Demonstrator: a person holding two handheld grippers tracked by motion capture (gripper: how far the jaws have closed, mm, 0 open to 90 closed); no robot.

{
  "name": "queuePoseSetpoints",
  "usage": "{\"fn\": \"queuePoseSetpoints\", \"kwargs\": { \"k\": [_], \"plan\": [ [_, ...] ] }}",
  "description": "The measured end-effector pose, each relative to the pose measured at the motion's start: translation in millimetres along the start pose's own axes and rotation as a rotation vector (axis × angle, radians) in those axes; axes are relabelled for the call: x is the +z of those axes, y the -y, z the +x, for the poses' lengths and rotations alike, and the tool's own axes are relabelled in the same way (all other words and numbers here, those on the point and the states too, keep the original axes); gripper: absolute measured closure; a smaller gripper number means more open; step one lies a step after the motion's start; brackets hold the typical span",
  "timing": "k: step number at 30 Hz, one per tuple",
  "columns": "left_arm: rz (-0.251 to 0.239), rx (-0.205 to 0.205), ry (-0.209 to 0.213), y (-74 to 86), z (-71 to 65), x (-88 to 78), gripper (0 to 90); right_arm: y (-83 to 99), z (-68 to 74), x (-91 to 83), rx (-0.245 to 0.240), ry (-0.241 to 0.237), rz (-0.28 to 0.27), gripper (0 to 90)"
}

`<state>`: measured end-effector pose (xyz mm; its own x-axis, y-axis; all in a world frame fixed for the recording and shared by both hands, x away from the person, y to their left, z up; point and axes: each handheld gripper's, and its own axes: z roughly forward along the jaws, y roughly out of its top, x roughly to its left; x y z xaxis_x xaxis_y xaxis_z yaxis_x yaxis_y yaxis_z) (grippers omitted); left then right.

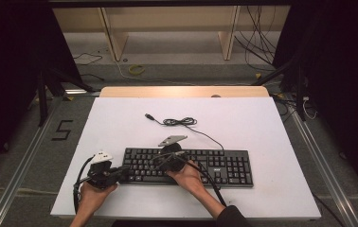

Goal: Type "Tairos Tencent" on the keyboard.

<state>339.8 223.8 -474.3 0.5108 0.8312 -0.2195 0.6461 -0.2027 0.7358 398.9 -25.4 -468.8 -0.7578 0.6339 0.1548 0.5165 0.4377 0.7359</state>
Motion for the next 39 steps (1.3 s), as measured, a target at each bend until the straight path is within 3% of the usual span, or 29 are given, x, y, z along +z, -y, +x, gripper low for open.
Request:
{"fn": "queuePoseSetpoints", "kwargs": {
  "k": [8,18,27,34,39],
  "plan": [
    [-0.023,-0.018,0.015,-1.9,-0.9,-1.6,69.9,-1.3,-3.5,-10.1,0.013,-0.023,-0.035,79.1],
    [-0.041,-0.032,0.03,-4.9,-2.2,-2.4,53.1,2.0,-7.2,-24.5,0.025,-0.068,-0.068,61.2],
    [-0.068,-0.042,0.038,-9.4,-3.8,-1.2,42.0,5.8,-9.0,-34.0,0.025,-0.072,-0.091,45.0],
    [-0.079,-0.046,0.039,-12.7,-4.0,2.4,39.2,10.0,-10.4,-42.8,0.023,-0.073,-0.106,39.5],
    [-0.068,-0.034,0.034,-13.7,-4.5,6.0,52.7,16.1,-12.8,-51.4,0.025,-0.069,-0.124,37.7]
  ]
}}
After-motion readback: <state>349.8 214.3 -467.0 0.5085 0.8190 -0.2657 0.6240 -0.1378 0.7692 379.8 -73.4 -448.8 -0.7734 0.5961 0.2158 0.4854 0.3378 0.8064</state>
